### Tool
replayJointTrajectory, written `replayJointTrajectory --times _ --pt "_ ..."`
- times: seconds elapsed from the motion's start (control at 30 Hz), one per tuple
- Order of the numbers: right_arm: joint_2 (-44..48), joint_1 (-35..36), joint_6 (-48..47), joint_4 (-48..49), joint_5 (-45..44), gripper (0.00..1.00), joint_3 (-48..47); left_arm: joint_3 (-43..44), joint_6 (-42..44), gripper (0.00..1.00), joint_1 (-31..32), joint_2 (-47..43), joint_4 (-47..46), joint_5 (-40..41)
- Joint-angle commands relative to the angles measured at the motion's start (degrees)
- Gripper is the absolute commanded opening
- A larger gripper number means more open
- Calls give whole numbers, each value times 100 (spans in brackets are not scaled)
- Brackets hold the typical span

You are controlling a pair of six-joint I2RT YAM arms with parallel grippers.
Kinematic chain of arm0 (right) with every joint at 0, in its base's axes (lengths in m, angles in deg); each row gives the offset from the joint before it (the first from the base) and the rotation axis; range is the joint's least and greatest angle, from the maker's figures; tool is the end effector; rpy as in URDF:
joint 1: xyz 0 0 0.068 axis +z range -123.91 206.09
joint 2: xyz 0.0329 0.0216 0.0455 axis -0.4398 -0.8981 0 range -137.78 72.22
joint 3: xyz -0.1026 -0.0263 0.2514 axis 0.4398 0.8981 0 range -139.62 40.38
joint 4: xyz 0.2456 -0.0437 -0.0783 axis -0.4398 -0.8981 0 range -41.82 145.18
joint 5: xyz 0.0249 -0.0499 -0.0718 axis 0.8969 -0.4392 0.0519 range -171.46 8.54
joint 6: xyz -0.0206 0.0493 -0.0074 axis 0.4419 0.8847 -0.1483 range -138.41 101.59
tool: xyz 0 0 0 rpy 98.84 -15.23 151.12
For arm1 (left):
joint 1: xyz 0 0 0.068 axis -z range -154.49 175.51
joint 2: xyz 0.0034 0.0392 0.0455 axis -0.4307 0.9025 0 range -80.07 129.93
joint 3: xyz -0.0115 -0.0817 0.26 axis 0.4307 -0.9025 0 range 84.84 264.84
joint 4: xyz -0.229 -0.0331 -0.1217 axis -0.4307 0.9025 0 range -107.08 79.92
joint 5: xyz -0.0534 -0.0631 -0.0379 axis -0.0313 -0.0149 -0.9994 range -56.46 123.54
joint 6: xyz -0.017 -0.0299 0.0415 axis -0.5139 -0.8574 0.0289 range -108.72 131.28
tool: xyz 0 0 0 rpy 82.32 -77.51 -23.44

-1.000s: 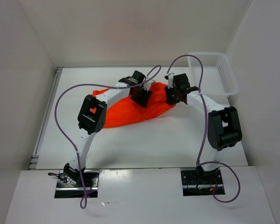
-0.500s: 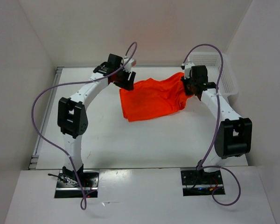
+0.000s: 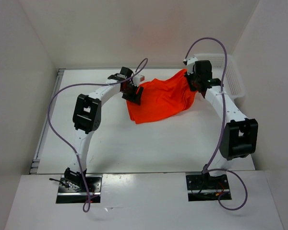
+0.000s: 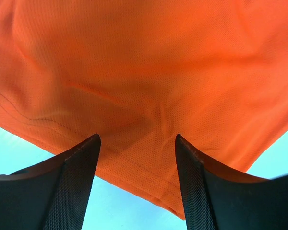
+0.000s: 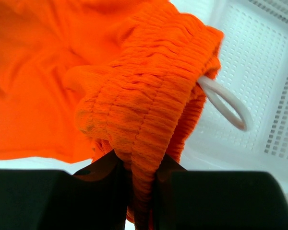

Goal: Fold and stack the shorts
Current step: Fold the shorts

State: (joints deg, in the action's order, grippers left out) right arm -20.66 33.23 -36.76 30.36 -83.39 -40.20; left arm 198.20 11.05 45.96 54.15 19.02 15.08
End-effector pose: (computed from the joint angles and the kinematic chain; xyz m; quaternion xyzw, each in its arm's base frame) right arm 0.3702 0.0452 0.3174 -0.1902 0.8749 -0.0585 0.4416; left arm 0.4768 -0.1899 0.1812 0.2110 0.9236 -0.2016 0.2485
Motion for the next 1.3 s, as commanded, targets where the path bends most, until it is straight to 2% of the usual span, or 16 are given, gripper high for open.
replayJointTrajectory --times 0.0,0.2,0.33,0.4,0.53,0.57,0.63,0.67,0.73,0.9,1.07,1.13,1.17,1.2,1.23,1.27 --pt "16 558 -370 100 -184 0 -257 -164 23 71 -58 -69 38 44" --pt "-422 1368 -424 162 -606 0 -414 -630 23 71 -173 -527 -156 193" --pt "-766 1887 -372 162 -738 0 -749 -684 23 71 -278 -282 -156 307" --pt "-819 2177 -371 162 -738 0 -819 -684 23 68 -278 -159 -156 439" --pt "-960 2608 -371 109 -738 0 -872 -684 23 40 -340 69 -156 642" --pt "-1012 2757 -371 109 -790 0 -924 -684 23 27 -401 122 -156 546" --pt "-1065 2898 -371 109 -791 0 -986 -684 23 16 -454 184 -156 405" --pt "-1144 3003 -371 109 -791 0 -1143 -684 23 7 -454 184 -156 404" --pt "-1292 3082 -319 109 -791 0 -1293 -632 23 0 -507 236 -156 264" --pt "-1645 3416 -318 109 -844 0 -1750 -631 23 0 -507 237 -156 114" --pt "-1839 3549 -318 47 -844 2 -1603 -631 23 0 -630 184 -156 114" --pt "-1892 3706 -266 47 -844 15 -1532 -631 23 5 -691 131 -156 167" --pt "-1892 3786 -266 47 -652 30 -1531 -570 23 9 -761 131 -156 237" --pt "-1892 3873 -318 -14 -494 35 -1610 -570 23 12 -822 79 -103 290" --pt "-1892 4048 -318 -75 -127 48 -1784 -569 23 21 -910 79 -103 351" --pt "-1892 4137 -318 -145 68 54 -1882 -509 23 26 -963 79 -103 465"
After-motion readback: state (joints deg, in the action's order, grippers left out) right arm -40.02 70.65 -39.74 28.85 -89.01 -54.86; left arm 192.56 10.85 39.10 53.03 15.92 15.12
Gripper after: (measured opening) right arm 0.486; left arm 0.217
